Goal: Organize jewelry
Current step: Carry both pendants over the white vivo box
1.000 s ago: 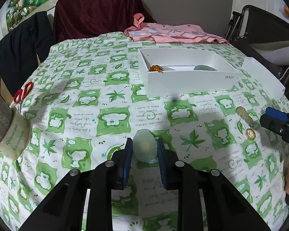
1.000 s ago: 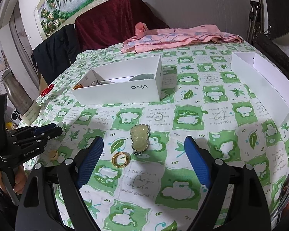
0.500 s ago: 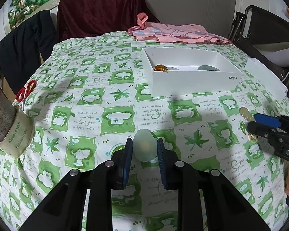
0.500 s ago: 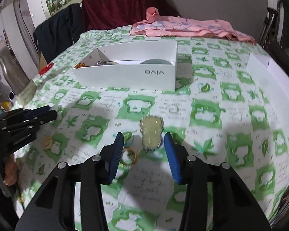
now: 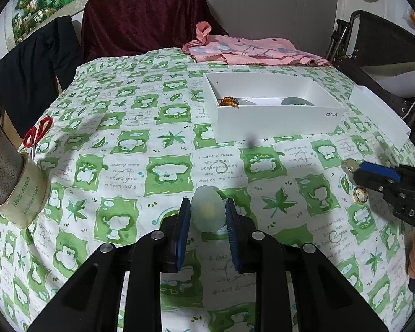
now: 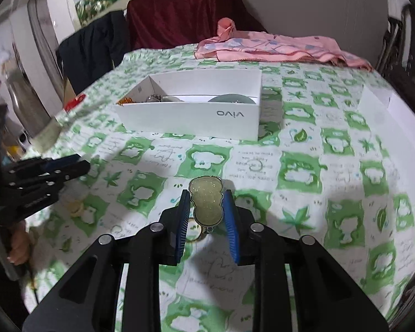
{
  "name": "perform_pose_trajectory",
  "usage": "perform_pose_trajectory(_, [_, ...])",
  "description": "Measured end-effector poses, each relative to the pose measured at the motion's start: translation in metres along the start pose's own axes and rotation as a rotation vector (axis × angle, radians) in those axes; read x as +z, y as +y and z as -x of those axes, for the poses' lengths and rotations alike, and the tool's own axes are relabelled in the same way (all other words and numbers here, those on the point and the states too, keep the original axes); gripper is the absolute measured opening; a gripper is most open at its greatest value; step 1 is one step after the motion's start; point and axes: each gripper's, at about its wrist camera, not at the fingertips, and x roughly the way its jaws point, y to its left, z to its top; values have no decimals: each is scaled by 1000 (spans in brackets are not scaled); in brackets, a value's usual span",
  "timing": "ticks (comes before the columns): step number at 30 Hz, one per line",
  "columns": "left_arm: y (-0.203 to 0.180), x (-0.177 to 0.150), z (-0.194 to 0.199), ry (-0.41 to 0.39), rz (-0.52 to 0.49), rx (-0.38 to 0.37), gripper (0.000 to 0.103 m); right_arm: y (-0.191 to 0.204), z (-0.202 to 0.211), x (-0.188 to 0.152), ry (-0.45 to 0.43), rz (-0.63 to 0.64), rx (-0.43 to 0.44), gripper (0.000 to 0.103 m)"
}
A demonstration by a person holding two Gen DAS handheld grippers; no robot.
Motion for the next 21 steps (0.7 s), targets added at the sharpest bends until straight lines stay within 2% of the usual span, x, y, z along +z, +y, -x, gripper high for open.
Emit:
perform_pose_trajectory(3, [1,0,3,-6,10,-5,26,-5,6,0,-27,-28,13,24])
perform_pose_trajectory(21, [9,1,11,-34,43,-16,26,-13,16,0,-66,-67,33,24])
